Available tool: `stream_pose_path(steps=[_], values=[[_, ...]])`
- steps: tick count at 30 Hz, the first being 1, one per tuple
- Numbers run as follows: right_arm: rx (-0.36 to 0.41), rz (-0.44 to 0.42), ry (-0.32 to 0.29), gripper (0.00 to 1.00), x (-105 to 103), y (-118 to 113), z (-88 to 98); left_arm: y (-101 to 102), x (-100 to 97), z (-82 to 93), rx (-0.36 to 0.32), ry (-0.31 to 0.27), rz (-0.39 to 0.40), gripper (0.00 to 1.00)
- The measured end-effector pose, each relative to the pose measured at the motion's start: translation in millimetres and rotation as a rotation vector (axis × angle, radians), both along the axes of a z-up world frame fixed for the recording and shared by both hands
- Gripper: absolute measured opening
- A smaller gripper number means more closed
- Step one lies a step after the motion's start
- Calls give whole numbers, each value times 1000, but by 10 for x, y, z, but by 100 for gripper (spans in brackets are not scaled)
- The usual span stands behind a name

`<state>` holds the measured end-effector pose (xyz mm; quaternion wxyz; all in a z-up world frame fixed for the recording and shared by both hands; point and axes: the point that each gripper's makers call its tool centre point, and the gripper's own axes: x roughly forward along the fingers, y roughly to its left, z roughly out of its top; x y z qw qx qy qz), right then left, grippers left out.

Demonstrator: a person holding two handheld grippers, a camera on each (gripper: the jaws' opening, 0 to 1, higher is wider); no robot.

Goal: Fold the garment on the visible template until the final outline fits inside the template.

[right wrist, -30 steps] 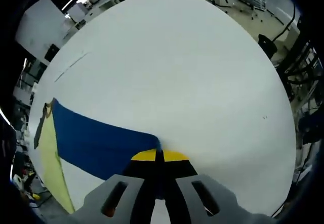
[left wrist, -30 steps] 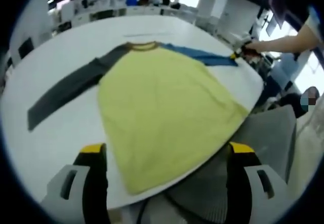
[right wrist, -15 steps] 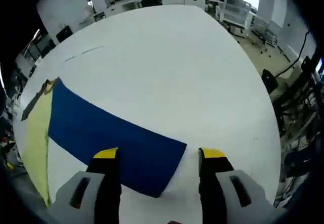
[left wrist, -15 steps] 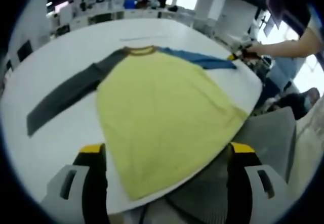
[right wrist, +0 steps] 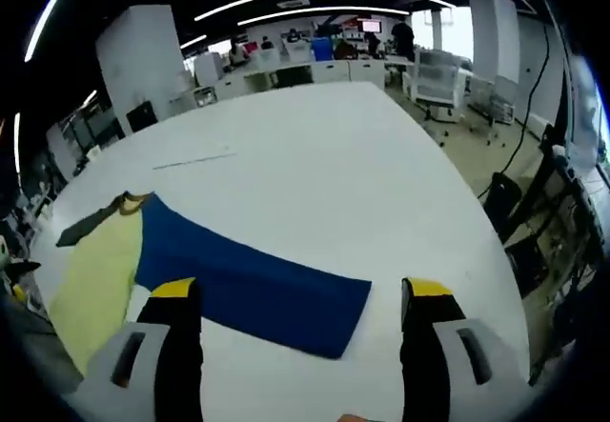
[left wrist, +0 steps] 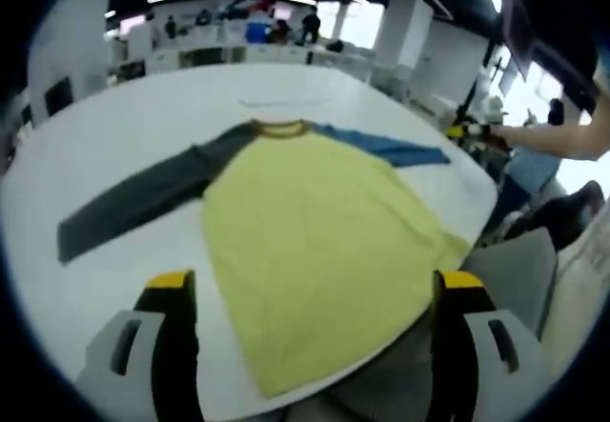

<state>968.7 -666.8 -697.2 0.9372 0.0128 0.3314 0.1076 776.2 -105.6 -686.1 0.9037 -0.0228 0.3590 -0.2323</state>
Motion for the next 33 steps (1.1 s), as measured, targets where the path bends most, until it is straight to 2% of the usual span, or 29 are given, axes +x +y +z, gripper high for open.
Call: stream_pose_path(steps=[6, 10, 11, 12, 14, 18, 19, 29, 33], values=[[33, 1, -90, 91, -122, 184, 295, 95, 75, 87, -2, -35, 2, 99], [30, 24, -112, 92, -198, 287, 377, 187, 118, 113, -1, -49, 13, 99], [20, 30, -120, 92, -346, 501, 482, 200, 127, 124, -1, -53, 17, 99], [22, 32, -122, 92, -409, 588, 516, 218, 140, 135, -4, -58, 20, 99], [33, 29, -116, 92, -392, 557, 484, 243, 167, 150, -8, -66, 25, 99], [12, 51, -108, 91, -532, 774, 592, 276, 203, 155, -4, -68, 33, 99], [16, 51, -107, 91, -487, 708, 557, 280, 210, 159, -4, -71, 33, 99], [45, 31, -97, 90, -522, 831, 672, 256, 209, 139, -11, -67, 41, 99], [47, 31, -82, 90, -512, 816, 632, 247, 209, 142, -7, -64, 39, 99]])
